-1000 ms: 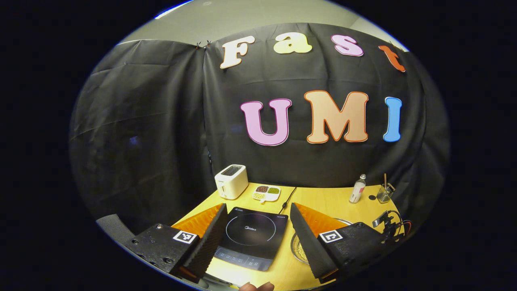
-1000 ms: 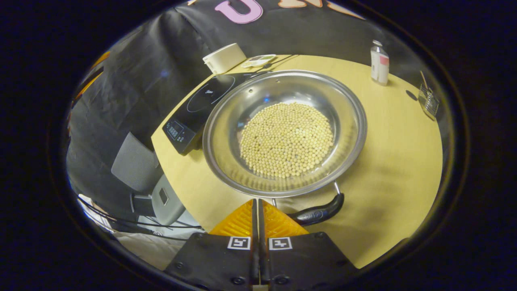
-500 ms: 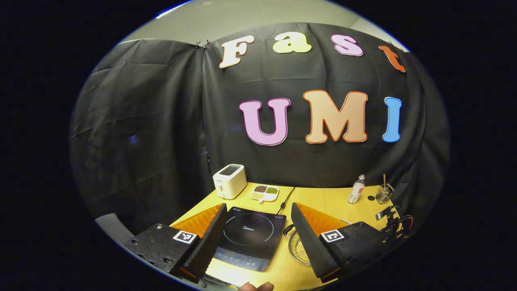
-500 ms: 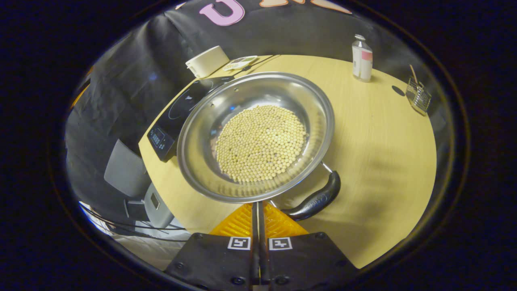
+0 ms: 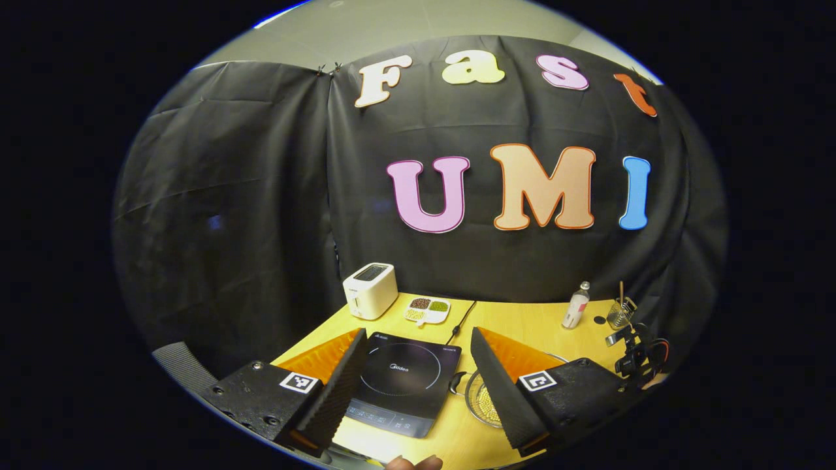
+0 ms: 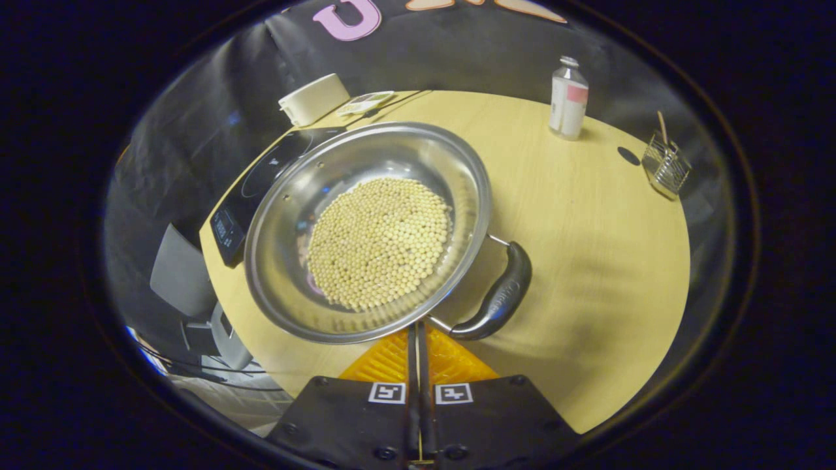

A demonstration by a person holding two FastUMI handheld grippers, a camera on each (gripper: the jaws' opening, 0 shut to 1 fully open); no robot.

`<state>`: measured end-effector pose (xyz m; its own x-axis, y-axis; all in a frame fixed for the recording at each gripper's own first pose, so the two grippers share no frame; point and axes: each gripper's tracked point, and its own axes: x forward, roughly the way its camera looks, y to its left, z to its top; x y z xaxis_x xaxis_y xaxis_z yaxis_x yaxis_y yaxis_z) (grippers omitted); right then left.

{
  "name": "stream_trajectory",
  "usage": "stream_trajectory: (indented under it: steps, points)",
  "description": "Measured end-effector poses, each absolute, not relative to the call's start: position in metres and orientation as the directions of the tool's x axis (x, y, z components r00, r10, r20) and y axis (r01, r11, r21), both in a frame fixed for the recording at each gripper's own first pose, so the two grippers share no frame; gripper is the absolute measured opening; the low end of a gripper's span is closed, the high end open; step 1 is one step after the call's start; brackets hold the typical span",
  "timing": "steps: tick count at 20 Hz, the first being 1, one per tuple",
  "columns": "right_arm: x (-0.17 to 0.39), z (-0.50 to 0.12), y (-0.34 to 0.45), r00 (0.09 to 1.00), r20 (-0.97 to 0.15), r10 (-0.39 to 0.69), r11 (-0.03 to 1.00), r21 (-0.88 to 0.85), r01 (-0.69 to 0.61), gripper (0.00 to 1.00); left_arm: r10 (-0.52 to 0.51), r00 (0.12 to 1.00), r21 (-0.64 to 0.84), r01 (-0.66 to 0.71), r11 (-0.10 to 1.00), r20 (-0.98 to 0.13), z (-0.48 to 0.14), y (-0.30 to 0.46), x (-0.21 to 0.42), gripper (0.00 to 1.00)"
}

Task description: First push the handle of the pot to place it horizontally, then grasp the pot with both hands and set it on the induction cooktop.

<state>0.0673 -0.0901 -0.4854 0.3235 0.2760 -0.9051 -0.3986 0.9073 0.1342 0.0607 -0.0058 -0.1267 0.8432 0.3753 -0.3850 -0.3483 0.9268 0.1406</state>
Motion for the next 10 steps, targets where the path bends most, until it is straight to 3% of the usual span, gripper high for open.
stream_trajectory:
  steps: [2, 10]
  points:
    - [0.075, -0.487, -0.097, 0.329, -0.908, 0.258, 0.917, 0.122, -0.381, 0.0, 0.366, 0.844, 0.134, -0.341, 0.931, -0.392, -0.13, -0.007, 0.062, 0.96]
    - [0.085, -0.485, -0.111, 0.362, -0.915, 0.176, 0.934, 0.039, -0.356, 0.02, 0.269, 0.851, 0.086, -0.258, 0.962, -0.452, -0.161, -0.015, 0.071, 0.96]
